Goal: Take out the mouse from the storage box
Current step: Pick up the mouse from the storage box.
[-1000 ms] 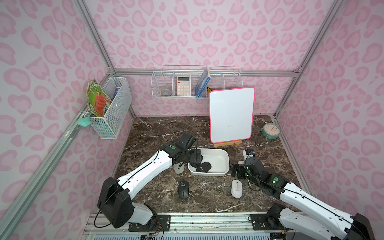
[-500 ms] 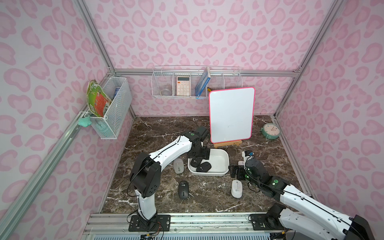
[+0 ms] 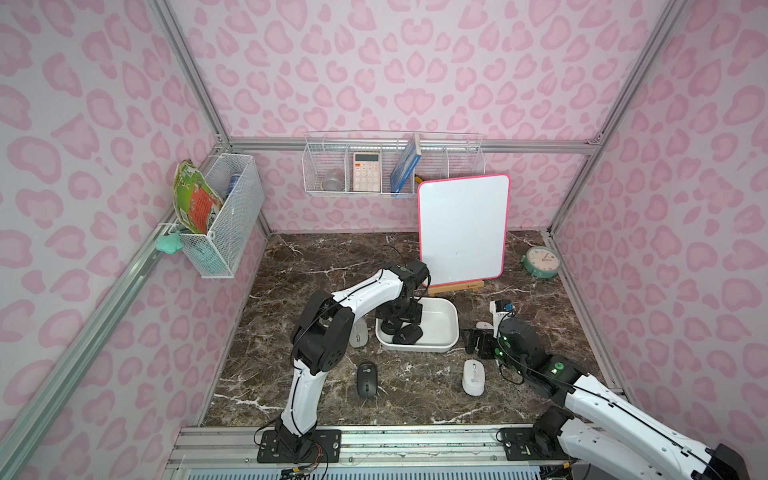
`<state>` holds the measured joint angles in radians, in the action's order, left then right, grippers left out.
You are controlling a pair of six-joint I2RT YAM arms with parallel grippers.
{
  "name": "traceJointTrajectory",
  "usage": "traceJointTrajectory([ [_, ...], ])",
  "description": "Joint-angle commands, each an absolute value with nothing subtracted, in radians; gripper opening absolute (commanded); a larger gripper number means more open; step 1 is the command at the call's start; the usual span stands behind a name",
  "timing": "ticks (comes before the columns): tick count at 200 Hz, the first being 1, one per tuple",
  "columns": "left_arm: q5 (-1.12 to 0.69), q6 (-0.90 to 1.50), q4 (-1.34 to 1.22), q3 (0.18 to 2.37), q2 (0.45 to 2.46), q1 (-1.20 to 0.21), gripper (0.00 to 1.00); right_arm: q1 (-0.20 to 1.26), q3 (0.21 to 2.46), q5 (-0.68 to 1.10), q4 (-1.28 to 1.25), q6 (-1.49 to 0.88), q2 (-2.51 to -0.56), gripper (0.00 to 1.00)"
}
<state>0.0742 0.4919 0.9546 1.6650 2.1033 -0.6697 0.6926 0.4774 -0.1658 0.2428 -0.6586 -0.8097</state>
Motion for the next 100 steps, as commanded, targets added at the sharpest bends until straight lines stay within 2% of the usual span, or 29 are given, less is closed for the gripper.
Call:
traceJointTrajectory([
  [1,0.101,0.486,0.975,1.686,2.129,-0.682,0.94,0.69,0.471,-0.155,0.221,-0.653,-0.804,0.99],
  [36,0.092,0.485,0.97,1.698,2.152,-0.702,0.89,0.685,0.466,-0.15,0.218,-0.652,-0.801,0.99],
  [69,0.087,0.485,0.964,1.695,2.145,-0.719,0.76,0.681,0.466,-0.144,0.218,-0.653,-0.803,0.99],
  [90,0.111,0.489,0.967,1.688,2.129,-0.721,0.76,0.681,0.458,-0.144,0.213,-0.657,-0.801,0.99],
  [100,0.114,0.488,0.954,1.675,2.11,-0.719,0.79,0.68,0.46,-0.14,0.213,-0.658,-0.802,0.99],
])
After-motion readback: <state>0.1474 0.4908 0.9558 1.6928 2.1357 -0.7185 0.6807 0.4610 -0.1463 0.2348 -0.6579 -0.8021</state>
